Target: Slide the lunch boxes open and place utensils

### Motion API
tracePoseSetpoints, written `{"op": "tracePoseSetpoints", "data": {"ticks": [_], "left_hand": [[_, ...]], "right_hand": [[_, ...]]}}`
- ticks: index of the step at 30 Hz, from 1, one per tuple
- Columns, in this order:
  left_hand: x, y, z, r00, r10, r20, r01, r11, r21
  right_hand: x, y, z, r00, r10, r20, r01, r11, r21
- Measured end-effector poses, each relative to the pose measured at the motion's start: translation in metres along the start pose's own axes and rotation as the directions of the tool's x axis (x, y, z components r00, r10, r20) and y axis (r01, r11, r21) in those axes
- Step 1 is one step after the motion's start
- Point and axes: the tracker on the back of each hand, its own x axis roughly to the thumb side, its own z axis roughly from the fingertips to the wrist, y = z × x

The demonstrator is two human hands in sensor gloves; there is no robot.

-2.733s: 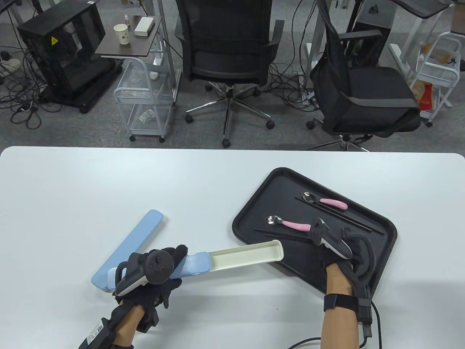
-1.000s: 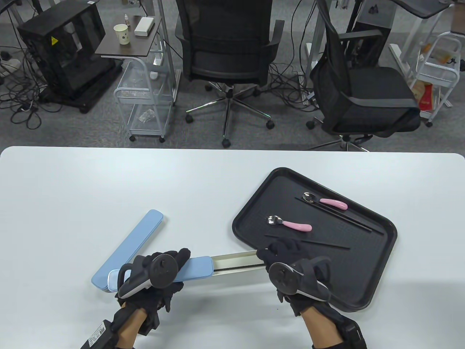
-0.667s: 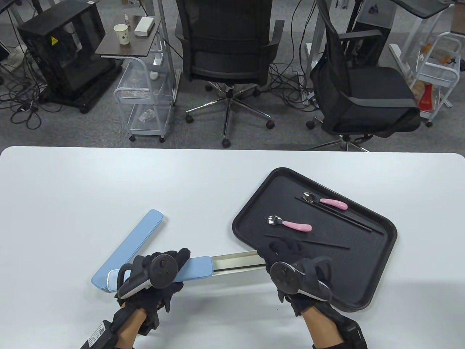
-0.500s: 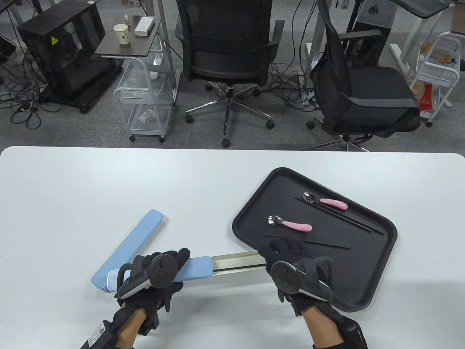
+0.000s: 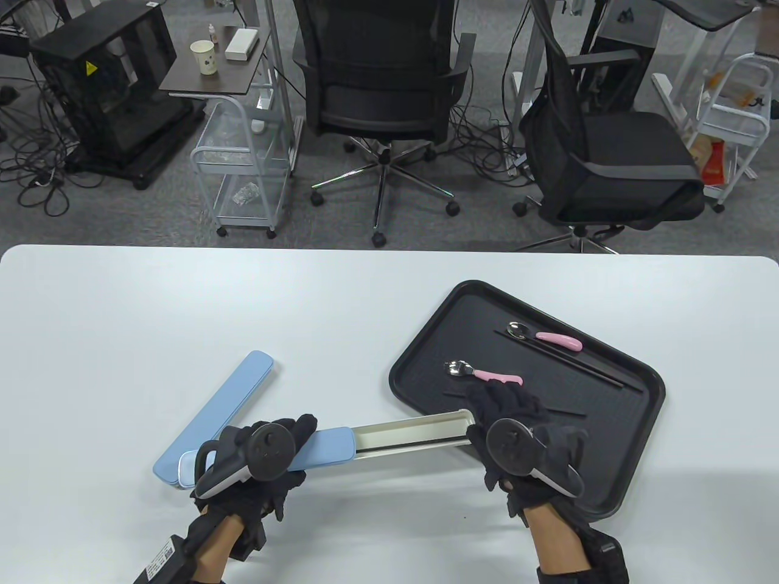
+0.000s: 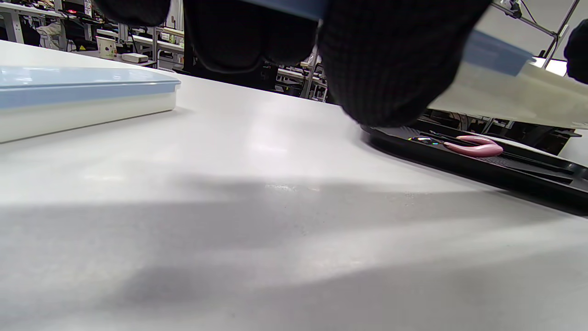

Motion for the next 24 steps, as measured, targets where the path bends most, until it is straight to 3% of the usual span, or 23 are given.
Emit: {"op": "tracePoseSetpoints", "data": {"ticks": [7, 18, 24], "left_hand": [[-0.001, 0.002, 0.000, 1.000, 0.010, 0.005, -0.010, 1.000, 0.009], [-0.003, 0.002, 0.000, 1.000, 0.023, 0.007, -0.023, 1.000, 0.013], [-0.003, 0.002, 0.000, 1.000, 0.024, 0.009, -0.025, 1.000, 0.015]], "right_hand": [[-0.033, 0.002, -0.020, 0.985, 0.012, -0.169, -0.005, 0.999, 0.046], [-0.081, 0.021, -0.043, 0.922, 0.175, -0.345, -0.095, 0.967, 0.236], [-0.101, 0.043, -0.046, 0.879, 0.258, -0.402, -0.105, 0.925, 0.364]]}}
